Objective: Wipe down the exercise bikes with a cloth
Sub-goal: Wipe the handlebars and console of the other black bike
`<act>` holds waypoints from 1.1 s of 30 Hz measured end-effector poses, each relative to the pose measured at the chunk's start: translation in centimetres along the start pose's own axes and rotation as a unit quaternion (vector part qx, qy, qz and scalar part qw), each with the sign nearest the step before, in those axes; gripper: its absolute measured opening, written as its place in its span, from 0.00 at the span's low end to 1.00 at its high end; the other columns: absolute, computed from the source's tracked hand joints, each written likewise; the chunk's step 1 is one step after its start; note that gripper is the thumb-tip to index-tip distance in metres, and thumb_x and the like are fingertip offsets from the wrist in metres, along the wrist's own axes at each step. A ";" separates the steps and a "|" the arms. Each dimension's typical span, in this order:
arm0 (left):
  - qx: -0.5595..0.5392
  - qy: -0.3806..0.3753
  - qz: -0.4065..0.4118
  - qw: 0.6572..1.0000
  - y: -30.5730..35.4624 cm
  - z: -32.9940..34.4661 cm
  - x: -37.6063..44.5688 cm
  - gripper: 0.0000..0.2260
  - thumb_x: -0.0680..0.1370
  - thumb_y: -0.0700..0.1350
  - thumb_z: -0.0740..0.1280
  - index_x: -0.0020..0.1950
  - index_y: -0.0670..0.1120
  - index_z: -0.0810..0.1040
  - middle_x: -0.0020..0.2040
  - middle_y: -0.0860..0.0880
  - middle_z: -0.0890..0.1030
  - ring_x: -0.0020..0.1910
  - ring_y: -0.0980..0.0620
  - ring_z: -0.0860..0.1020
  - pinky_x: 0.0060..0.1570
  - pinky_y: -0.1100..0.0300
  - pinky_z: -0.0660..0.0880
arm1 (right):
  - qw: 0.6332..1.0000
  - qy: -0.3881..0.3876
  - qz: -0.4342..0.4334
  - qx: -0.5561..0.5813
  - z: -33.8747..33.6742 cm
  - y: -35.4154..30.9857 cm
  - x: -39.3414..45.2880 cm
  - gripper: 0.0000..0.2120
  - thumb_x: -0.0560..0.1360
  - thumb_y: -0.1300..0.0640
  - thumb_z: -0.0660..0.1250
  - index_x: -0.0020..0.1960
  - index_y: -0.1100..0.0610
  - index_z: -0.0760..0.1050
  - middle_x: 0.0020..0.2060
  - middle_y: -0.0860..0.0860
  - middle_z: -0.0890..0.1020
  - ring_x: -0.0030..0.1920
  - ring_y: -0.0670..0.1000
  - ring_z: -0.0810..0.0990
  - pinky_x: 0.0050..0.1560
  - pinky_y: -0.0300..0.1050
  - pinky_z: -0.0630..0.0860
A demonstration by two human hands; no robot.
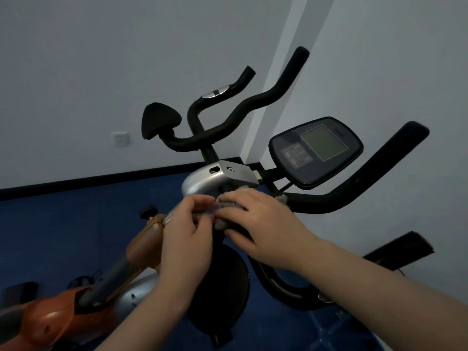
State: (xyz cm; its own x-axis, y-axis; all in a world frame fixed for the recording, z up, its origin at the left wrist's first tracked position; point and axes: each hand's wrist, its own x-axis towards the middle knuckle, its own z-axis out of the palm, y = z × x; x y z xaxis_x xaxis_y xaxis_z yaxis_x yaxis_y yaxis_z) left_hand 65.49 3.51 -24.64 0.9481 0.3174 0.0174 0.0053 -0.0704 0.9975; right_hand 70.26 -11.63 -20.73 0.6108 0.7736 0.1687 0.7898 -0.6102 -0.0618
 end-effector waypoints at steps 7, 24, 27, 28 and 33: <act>0.127 -0.074 0.057 0.988 1.1 0.5 -0.5 0.12 0.77 0.44 0.62 0.56 0.61 0.73 0.50 0.62 0.79 0.49 0.67 0.77 0.48 0.63 0.76 | 0.997 0.012 -0.051 -0.063 -0.2 2.1 -0.6 0.19 0.75 0.62 0.69 0.65 0.54 0.76 0.61 0.56 0.78 0.59 0.55 0.77 0.54 0.48 0.77; 0.190 -0.176 0.180 0.949 4.3 6.6 -0.5 0.14 0.77 0.45 0.61 0.59 0.61 0.71 0.52 0.67 0.73 0.56 0.68 0.70 0.52 0.72 0.66 | 0.979 0.090 0.097 -0.158 -4.1 4.0 -6.8 0.20 0.68 0.66 0.74 0.59 0.58 0.80 0.54 0.58 0.81 0.54 0.56 0.80 0.43 0.44 0.80; 0.183 -0.183 0.191 0.947 4.6 7.9 -0.6 0.15 0.77 0.43 0.62 0.61 0.59 0.72 0.53 0.66 0.73 0.57 0.68 0.69 0.54 0.71 0.65 | 0.976 0.098 0.099 -0.165 -4.8 4.4 -7.7 0.19 0.68 0.66 0.74 0.58 0.59 0.80 0.53 0.57 0.81 0.52 0.56 0.81 0.43 0.43 0.79; 0.178 -0.187 0.192 0.947 4.7 8.4 -0.7 0.15 0.77 0.42 0.61 0.61 0.58 0.72 0.55 0.65 0.73 0.57 0.68 0.69 0.56 0.70 0.66 | 0.976 0.098 0.102 -0.167 -5.1 4.6 -8.1 0.19 0.68 0.66 0.74 0.58 0.58 0.80 0.52 0.57 0.81 0.52 0.56 0.81 0.42 0.42 0.79; 0.177 -0.188 0.203 0.945 5.5 11.0 -0.9 0.16 0.78 0.41 0.61 0.63 0.55 0.72 0.56 0.62 0.75 0.58 0.61 0.72 0.65 0.53 0.70 | 0.976 0.066 0.095 -0.184 -6.8 6.0 -9.2 0.17 0.67 0.67 0.73 0.56 0.58 0.80 0.48 0.55 0.80 0.48 0.55 0.79 0.40 0.44 0.79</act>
State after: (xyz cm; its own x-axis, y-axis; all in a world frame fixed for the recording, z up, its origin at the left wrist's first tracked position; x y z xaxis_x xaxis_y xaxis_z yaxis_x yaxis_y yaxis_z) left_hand 68.19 -7.53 -19.96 0.9404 -0.1575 0.3014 -0.3400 -0.4462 0.8278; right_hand 69.01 -23.53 -16.00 0.7124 0.6273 0.3147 0.5754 -0.7788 0.2498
